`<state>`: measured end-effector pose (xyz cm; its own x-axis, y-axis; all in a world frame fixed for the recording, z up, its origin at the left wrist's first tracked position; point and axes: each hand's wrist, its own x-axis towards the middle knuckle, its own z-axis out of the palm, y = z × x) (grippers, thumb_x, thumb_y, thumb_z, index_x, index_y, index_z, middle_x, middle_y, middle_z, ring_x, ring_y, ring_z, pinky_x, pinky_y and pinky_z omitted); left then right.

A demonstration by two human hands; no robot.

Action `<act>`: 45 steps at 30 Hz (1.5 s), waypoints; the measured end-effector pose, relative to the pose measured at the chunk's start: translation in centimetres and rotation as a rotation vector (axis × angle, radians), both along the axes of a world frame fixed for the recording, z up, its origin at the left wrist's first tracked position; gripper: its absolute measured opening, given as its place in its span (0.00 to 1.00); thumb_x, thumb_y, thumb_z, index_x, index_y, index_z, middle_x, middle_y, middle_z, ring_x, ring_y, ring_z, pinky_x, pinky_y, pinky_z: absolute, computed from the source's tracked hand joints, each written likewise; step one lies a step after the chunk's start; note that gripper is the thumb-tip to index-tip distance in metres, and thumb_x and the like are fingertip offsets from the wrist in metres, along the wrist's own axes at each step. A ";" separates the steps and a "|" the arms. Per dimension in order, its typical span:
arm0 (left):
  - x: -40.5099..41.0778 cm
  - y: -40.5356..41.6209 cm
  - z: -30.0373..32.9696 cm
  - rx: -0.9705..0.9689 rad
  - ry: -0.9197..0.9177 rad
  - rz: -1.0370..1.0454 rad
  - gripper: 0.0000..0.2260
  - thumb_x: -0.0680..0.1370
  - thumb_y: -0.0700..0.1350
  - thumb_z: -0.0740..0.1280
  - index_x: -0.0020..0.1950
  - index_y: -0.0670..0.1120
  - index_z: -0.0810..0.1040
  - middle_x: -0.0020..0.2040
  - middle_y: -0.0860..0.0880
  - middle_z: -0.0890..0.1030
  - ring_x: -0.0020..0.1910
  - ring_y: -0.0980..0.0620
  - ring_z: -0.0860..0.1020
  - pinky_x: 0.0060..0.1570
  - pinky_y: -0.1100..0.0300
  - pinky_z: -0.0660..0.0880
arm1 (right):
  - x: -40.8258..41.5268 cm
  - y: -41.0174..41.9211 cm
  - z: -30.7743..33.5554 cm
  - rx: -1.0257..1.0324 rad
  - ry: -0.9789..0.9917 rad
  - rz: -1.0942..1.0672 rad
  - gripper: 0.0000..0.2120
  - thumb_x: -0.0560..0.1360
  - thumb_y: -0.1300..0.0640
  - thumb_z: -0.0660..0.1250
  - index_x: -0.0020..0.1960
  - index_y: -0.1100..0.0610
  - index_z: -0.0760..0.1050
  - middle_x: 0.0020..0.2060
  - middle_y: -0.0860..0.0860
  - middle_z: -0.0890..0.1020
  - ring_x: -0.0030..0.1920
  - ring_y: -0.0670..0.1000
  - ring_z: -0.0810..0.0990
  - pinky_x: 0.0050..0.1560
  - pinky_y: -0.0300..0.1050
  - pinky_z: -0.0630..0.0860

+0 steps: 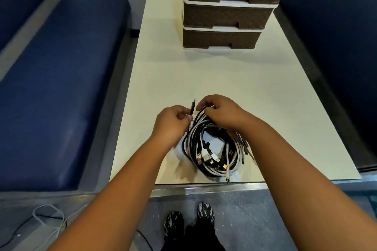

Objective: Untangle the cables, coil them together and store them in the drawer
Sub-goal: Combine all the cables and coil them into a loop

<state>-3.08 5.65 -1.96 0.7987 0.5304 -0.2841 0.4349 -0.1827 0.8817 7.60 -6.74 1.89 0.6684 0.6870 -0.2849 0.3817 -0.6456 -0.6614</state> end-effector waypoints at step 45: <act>0.2 -1.5 -0.1 0.051 -0.068 -0.084 0.10 0.79 0.44 0.65 0.58 0.57 0.77 0.40 0.52 0.77 0.32 0.57 0.73 0.38 0.60 0.72 | -0.5 -2.0 -1.7 0.302 0.065 -0.127 0.17 0.75 0.63 0.61 0.62 0.50 0.73 0.45 0.45 0.80 0.47 0.44 0.79 0.45 0.38 0.73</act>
<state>-2.92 4.14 -2.06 0.8572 0.4735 -0.2023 0.3562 -0.2615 0.8971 7.11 -8.72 0.21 0.7414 0.6591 -0.1260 0.2614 -0.4566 -0.8504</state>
